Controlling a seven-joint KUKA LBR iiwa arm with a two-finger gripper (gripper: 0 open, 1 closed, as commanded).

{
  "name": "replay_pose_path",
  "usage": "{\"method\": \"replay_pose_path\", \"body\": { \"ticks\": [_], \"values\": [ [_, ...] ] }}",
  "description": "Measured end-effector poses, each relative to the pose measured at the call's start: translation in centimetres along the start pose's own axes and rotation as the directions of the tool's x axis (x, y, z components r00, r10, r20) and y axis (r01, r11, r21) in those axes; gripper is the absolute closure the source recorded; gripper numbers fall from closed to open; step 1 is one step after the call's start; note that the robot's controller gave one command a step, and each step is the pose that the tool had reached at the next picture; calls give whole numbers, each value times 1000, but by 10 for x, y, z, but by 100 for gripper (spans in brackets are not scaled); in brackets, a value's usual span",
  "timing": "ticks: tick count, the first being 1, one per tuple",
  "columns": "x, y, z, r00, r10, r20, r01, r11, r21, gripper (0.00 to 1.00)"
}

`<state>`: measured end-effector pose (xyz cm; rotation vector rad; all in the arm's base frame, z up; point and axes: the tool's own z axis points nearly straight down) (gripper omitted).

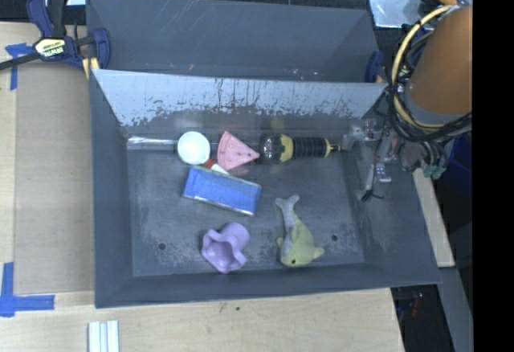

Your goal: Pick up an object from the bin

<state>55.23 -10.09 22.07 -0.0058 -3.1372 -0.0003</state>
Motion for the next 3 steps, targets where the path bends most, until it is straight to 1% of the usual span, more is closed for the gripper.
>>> {"method": "replay_pose_path", "body": {
  "ticks": [1, 2, 3],
  "values": [
    [-2, 1, -5, 1000, -4, 8, 4, 1000, 1, 0],
    [21, 44, 100, 964, -265, 10, 265, 964, 4, 0],
    [41, 66, 77, 842, -539, 16, 538, 843, 13, 0]
  ]
}}
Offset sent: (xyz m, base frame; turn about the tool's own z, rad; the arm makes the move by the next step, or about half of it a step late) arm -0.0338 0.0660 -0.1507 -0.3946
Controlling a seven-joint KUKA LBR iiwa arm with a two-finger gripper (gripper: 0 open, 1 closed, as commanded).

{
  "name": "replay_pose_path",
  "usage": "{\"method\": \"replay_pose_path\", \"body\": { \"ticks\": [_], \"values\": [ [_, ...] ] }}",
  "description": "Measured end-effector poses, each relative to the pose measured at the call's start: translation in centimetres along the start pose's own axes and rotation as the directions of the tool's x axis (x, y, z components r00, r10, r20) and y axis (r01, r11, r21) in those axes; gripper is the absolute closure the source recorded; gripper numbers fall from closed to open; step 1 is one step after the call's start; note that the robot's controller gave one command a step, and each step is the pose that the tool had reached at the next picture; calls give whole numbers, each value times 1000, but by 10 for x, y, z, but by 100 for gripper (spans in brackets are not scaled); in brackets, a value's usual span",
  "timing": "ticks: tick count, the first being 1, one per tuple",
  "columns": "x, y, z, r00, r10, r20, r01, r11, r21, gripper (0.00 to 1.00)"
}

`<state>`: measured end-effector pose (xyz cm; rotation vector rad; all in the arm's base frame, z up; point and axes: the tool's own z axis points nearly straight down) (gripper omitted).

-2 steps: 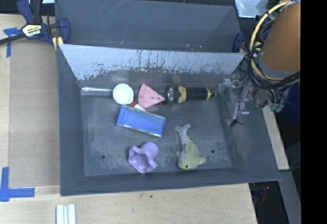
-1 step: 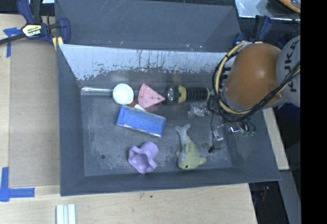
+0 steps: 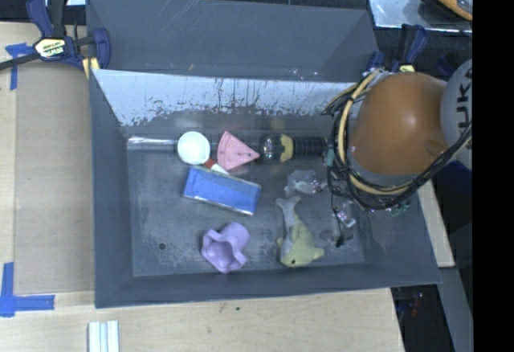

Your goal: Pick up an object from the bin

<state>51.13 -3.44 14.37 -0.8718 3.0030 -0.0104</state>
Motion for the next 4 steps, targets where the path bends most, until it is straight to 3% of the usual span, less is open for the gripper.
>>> {"method": "replay_pose_path", "body": {
  "ticks": [1, 2, 3, 4],
  "values": [
    [-13, 25, 31, 965, -260, -8, 260, 965, -12, 0],
    [-2, 0, 73, 880, -474, -1, 474, 880, -1, 0],
    [9, 13, 72, 784, -620, -1, 620, 784, -10, 100],
    [9, 13, 72, 784, -621, -1, 621, 784, -10, 100]
  ]
}}
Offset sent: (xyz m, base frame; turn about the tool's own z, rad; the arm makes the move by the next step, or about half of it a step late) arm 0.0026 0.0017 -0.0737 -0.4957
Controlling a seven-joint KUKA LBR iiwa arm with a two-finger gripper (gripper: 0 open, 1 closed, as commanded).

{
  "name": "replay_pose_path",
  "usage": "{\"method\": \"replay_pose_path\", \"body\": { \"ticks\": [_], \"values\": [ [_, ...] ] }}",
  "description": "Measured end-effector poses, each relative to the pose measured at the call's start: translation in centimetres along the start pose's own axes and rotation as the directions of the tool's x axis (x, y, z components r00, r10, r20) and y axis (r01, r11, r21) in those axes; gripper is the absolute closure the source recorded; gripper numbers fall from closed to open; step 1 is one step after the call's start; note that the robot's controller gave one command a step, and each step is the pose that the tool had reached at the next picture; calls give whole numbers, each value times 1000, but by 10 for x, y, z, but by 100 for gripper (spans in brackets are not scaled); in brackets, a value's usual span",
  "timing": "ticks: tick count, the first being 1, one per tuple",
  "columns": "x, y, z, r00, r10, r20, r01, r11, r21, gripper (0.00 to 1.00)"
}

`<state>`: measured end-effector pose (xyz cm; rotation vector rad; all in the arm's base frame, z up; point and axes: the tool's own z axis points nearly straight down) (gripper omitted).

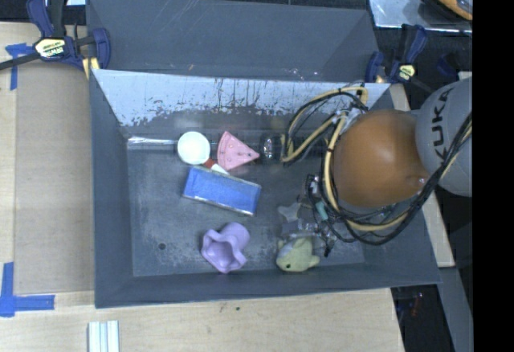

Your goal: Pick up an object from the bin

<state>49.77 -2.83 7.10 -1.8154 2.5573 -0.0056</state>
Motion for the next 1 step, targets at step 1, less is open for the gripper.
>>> {"method": "replay_pose_path", "body": {
  "ticks": [1],
  "values": [
    [0, 3, -33, 1000, 0, -1, 0, 1000, -10, 100]
  ]
}}
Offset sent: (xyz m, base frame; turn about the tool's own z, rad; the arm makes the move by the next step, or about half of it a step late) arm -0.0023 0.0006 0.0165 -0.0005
